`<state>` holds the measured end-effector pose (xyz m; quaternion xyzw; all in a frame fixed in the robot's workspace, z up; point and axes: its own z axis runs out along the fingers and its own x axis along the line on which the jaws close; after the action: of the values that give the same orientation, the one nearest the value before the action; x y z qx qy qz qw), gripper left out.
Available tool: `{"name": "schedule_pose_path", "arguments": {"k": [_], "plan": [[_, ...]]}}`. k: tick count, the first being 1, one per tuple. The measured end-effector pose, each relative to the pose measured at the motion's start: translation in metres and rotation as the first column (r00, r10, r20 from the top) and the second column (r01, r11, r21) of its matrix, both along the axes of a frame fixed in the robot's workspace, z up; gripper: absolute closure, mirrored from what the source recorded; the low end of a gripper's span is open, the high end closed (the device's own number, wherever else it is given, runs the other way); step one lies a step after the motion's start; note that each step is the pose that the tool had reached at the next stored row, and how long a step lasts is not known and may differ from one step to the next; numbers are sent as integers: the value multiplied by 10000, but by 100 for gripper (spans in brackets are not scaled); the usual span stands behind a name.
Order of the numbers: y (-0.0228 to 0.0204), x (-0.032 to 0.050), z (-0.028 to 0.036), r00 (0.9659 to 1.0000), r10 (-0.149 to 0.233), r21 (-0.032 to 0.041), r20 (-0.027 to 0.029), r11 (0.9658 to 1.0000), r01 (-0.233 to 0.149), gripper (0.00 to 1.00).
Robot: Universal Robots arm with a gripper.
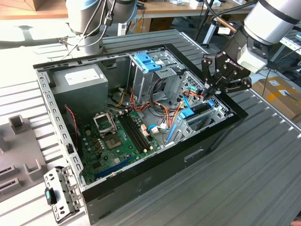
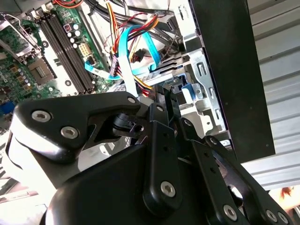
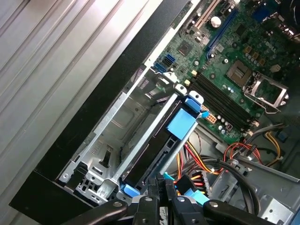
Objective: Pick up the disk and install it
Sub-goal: 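Insert the first disk wire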
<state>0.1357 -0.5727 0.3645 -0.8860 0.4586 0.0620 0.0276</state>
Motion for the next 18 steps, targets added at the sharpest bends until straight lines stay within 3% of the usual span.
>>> {"name": "schedule_pose_path", "arguments": {"k": [18], "plan": [[0,0,0,9956,-932,-1,0,9956,932,83]]}}
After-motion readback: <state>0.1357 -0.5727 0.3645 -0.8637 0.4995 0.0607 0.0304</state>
